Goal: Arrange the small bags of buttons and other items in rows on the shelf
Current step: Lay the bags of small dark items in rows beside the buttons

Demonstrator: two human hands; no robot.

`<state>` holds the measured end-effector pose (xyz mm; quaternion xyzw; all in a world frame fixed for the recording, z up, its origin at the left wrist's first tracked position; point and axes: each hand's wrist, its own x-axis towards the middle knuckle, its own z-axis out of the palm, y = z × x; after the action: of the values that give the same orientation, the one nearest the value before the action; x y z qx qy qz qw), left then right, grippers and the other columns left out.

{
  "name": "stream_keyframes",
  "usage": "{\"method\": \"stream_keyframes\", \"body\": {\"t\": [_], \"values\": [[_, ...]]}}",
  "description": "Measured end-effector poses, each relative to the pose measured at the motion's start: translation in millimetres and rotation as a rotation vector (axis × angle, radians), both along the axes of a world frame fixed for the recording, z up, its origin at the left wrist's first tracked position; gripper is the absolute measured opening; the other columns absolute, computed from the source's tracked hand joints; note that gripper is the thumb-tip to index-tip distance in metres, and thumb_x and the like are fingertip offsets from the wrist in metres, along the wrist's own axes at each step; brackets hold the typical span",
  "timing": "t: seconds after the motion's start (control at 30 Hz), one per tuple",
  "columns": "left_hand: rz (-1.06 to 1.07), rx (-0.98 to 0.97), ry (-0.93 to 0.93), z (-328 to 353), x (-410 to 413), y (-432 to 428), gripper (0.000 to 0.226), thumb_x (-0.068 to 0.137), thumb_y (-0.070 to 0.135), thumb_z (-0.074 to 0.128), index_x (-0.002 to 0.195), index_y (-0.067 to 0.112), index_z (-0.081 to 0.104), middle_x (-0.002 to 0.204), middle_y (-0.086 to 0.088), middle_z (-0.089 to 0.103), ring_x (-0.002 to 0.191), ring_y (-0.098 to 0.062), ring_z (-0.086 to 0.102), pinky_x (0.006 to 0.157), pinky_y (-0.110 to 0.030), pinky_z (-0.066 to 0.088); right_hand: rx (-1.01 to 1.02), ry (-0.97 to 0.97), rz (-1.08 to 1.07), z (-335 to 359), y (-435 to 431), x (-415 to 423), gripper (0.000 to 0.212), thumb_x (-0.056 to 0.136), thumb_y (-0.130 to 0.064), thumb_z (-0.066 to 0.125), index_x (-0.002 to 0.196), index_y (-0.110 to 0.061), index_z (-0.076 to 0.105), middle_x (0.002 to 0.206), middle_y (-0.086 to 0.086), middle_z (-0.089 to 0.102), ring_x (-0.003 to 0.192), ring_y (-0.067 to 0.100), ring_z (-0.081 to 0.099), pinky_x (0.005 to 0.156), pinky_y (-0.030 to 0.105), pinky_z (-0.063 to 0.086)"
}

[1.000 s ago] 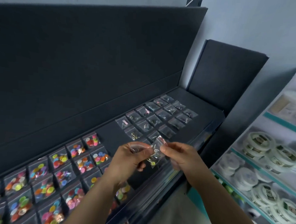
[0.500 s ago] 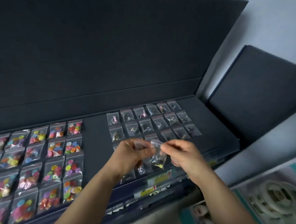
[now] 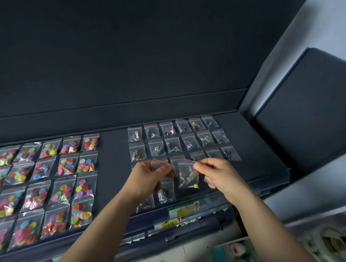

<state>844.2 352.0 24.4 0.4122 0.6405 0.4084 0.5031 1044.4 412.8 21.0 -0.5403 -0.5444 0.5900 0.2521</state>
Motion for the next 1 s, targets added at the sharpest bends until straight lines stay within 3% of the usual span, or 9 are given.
{"method": "stream_keyframes", "body": {"t": [0.07, 0.13, 0.27, 0.37, 0.47, 0.57, 0.7, 0.87, 1.0], "values": [[0.023, -0.004, 0.060, -7, -5, 0, 0.013, 0.087, 0.018, 0.068, 0.082, 0.008, 0.075, 0.064, 0.007, 0.070, 0.041, -0.008, 0.046, 0.044, -0.020, 0.044, 0.002, -0.061, 0.016, -4, 3, 0, 0.011, 0.092, -0.018, 0.062, 0.090, -0.009, 0.069, 0.049, -0.016, 0.056, 0.036, -0.002, 0.045, 0.041, 0.010, 0.035], [0.013, -0.014, 0.161, -15, -8, -1, 0.003, 0.083, 0.015, 0.073, 0.084, 0.013, 0.074, 0.056, 0.009, 0.065, 0.040, -0.005, 0.048, 0.045, -0.020, 0.044, 0.007, -0.142, 0.042, -11, 6, 0, 0.010, 0.092, -0.021, 0.063, 0.090, -0.014, 0.070, 0.068, -0.012, 0.065, 0.041, -0.006, 0.050, 0.046, 0.010, 0.038], [-0.039, -0.053, 0.376, -28, -11, -5, 0.019, 0.076, 0.020, 0.078, 0.094, 0.024, 0.073, 0.079, 0.009, 0.070, 0.058, -0.008, 0.062, 0.057, -0.027, 0.055, 0.023, -0.290, 0.099, -26, 10, -3, 0.010, 0.091, -0.025, 0.064, 0.089, -0.019, 0.072, 0.085, -0.005, 0.070, 0.072, 0.006, 0.063, 0.066, 0.020, 0.053], [-0.065, -0.074, 0.489, -33, -9, -7, 0.025, 0.077, 0.025, 0.078, 0.100, 0.028, 0.070, 0.084, 0.007, 0.068, 0.044, -0.001, 0.051, 0.046, -0.017, 0.043, 0.089, -0.378, 0.185, -30, 14, -7, 0.014, 0.090, -0.026, 0.064, 0.088, -0.016, 0.073, 0.086, 0.003, 0.073, 0.085, 0.021, 0.068, 0.078, 0.032, 0.055], [-0.031, -0.078, 0.519, -35, -8, -9, 0.027, 0.075, 0.029, 0.079, 0.101, 0.028, 0.071, 0.090, 0.006, 0.070, 0.057, 0.000, 0.057, 0.051, -0.015, 0.042, 0.159, -0.454, 0.277, -36, 19, -7, 0.013, 0.088, -0.025, 0.066, 0.082, -0.017, 0.074, 0.082, 0.006, 0.074, 0.082, 0.028, 0.069, 0.077, 0.039, 0.056], [0.018, -0.083, 0.511, -36, -5, -12, 0.028, 0.075, 0.028, 0.079, 0.101, 0.027, 0.072, 0.096, 0.007, 0.070, 0.076, -0.009, 0.065, 0.065, -0.025, 0.054, 0.180, -0.466, 0.292, -41, 23, -6, 0.010, 0.084, -0.023, 0.072, 0.092, -0.018, 0.073, 0.083, -0.004, 0.073, 0.077, 0.013, 0.070, 0.071, 0.027, 0.057], [0.063, -0.086, 0.525, -36, -3, -14, 0.024, 0.074, 0.026, 0.080, 0.097, 0.028, 0.073, 0.090, 0.010, 0.068, 0.062, -0.009, 0.064, 0.052, -0.016, 0.049, 0.152, -0.420, 0.271, -44, 28, -6, 0.016, 0.081, -0.019, 0.075, 0.097, -0.020, 0.069, 0.083, -0.007, 0.073, 0.070, 0.007, 0.069, 0.060, 0.018, 0.051], [0.103, -0.077, 0.520, -33, 5, -15, 0.021, 0.076, 0.023, 0.079, 0.096, 0.026, 0.072, 0.080, 0.011, 0.062, 0.039, 0.003, 0.051, 0.040, -0.007, 0.033, 0.202, -0.461, 0.268, -46, 31, -2, 0.016, 0.078, -0.022, 0.077, 0.087, -0.021, 0.064, 0.073, -0.007, 0.072, 0.064, 0.010, 0.068, 0.062, 0.029, 0.056], [0.118, -0.088, 0.548, -32, 7, -13, 0.022, 0.076, 0.025, 0.078, 0.097, 0.028, 0.072, 0.082, 0.009, 0.067, 0.041, 0.001, 0.051, 0.042, -0.009, 0.037, 0.284, -0.491, 0.293, -44, 31, 0, 0.016, 0.077, -0.027, 0.078, 0.085, -0.023, 0.064, 0.073, -0.009, 0.068, 0.062, 0.007, 0.065, 0.061, 0.029, 0.056]]}}
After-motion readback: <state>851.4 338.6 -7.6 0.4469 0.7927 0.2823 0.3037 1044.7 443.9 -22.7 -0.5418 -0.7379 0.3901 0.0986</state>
